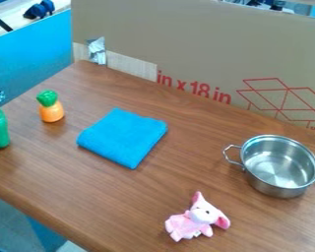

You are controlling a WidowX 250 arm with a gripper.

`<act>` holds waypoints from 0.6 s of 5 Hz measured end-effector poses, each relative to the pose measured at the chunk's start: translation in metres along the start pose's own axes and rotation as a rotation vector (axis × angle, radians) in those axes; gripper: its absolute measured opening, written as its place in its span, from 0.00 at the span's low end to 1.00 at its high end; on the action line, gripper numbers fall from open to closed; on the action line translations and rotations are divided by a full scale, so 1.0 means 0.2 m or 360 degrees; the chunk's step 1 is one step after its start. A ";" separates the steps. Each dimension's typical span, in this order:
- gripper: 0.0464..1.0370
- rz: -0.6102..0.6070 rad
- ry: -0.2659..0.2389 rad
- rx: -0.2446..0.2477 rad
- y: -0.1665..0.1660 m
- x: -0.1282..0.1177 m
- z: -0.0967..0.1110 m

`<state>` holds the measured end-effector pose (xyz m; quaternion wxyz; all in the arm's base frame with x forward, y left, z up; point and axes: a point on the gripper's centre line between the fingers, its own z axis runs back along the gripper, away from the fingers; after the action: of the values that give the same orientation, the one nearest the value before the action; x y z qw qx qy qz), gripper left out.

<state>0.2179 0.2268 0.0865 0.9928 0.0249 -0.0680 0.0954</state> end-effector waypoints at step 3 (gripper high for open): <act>0.06 -0.0316 -0.0195 -0.0096 -0.30 0.06 0.19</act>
<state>0.2358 0.1674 0.1235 0.9916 0.0074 -0.1287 -0.0072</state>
